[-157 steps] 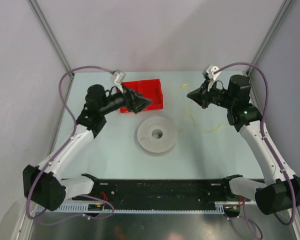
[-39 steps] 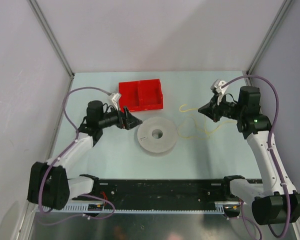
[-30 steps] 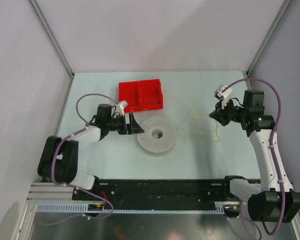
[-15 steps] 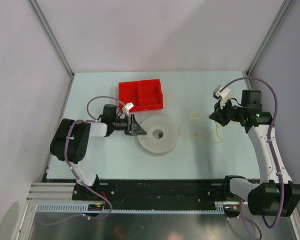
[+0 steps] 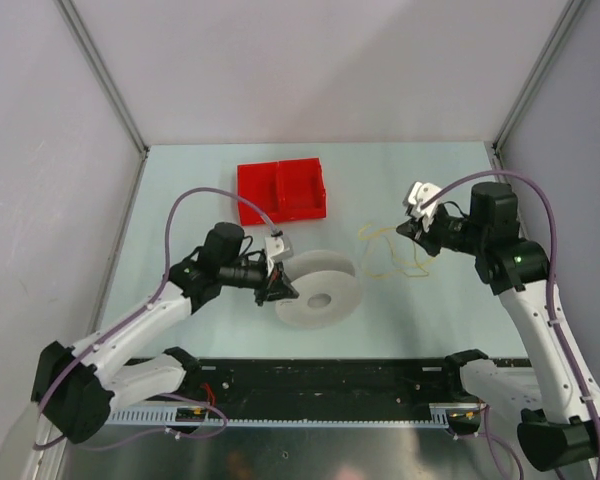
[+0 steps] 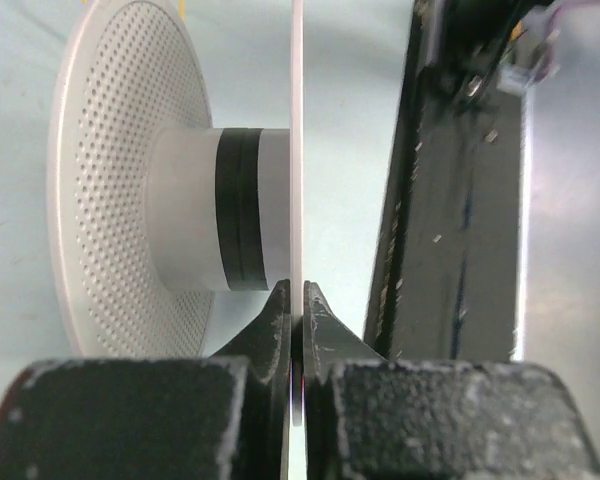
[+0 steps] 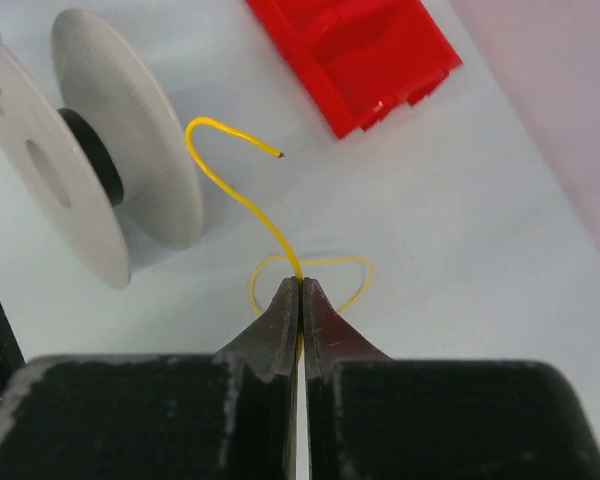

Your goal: Wrap the cables

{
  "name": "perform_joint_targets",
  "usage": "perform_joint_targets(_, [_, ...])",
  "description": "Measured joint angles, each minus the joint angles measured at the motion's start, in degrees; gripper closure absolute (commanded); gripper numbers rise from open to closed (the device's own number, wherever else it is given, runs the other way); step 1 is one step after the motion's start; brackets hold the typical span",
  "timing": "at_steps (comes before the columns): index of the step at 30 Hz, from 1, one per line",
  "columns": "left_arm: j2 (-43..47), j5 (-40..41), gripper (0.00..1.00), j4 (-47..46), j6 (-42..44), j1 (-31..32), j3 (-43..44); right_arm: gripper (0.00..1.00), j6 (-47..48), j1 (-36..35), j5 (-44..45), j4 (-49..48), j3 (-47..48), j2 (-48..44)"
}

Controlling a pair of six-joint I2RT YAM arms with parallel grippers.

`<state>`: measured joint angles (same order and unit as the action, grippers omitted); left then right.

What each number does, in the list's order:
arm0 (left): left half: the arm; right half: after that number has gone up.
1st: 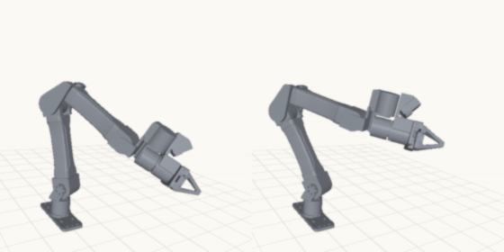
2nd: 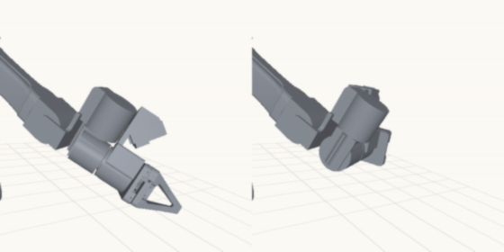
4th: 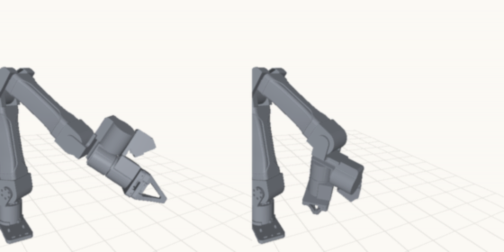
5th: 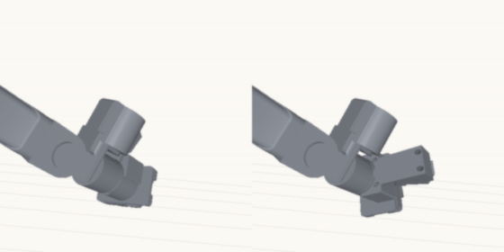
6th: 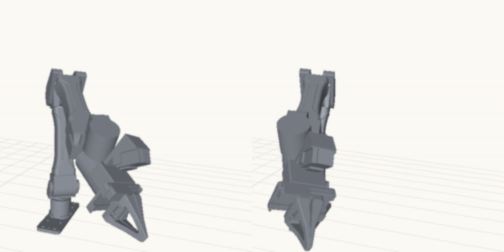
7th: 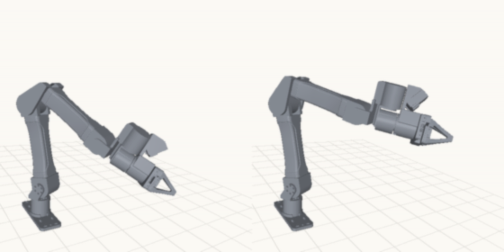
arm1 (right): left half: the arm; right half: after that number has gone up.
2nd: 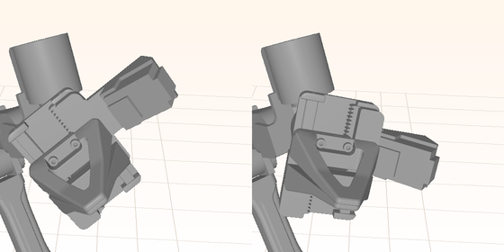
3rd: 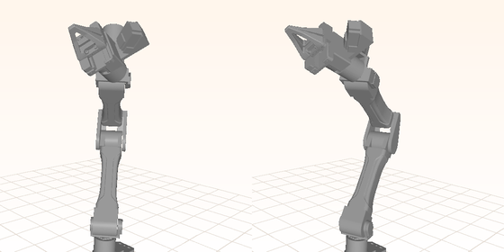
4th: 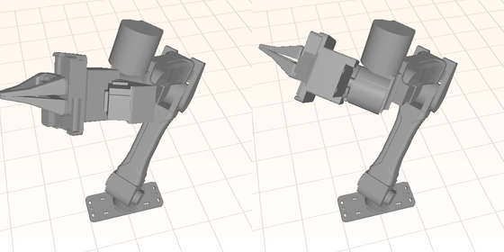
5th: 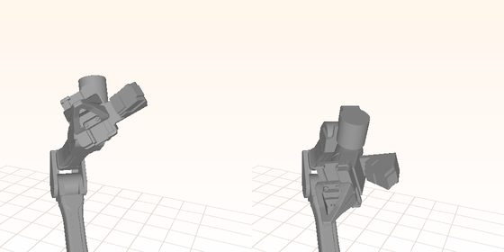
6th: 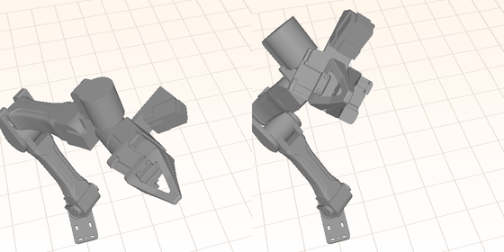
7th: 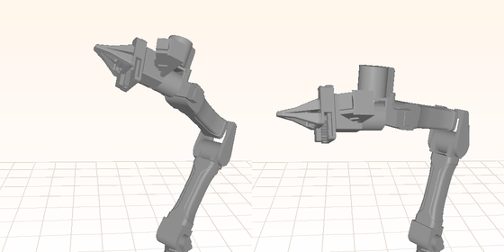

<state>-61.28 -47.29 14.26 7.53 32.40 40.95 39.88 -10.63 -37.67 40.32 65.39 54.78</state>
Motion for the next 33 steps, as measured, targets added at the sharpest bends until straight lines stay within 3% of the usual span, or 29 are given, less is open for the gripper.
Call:
perform_joint_targets(8, [4.4, 15.4, 1.00, 9.6, 17.5, 7.5, 1.0, 1.00, 1.3, -11.6, 4.4, 2.9, 0.8, -0.6])
perform_joint_targets(14, [4.4, 19.6, 0.95, 13.0, 24.7, 10.3, 2.9, 1.00, 1.3, -17.6, 6.3, 3.3, 0.8, 2.7])
perform_joint_targets(24, [4.5, 21.0, 0.45, 14.8, 27.3, 10.5, 5.7, 1.00, 0.2, -26.0, 12.7, -2.2, -0.8, 9.4])
perform_joint_targets(28, [6.5, 19.3, 0.38, 15.2, 27.3, 9.4, 5.7, 1.00, -1.3, -27.1, 14.4, -6.8, -2.4, 10.3])
perform_joint_targets(33, [10.3, 16.9, 0.38, 15.7, 26.9, 5.4, 6.8, 1.00, -2.9, -27.1, 14.5, -12.1, -2.8, 10.8])
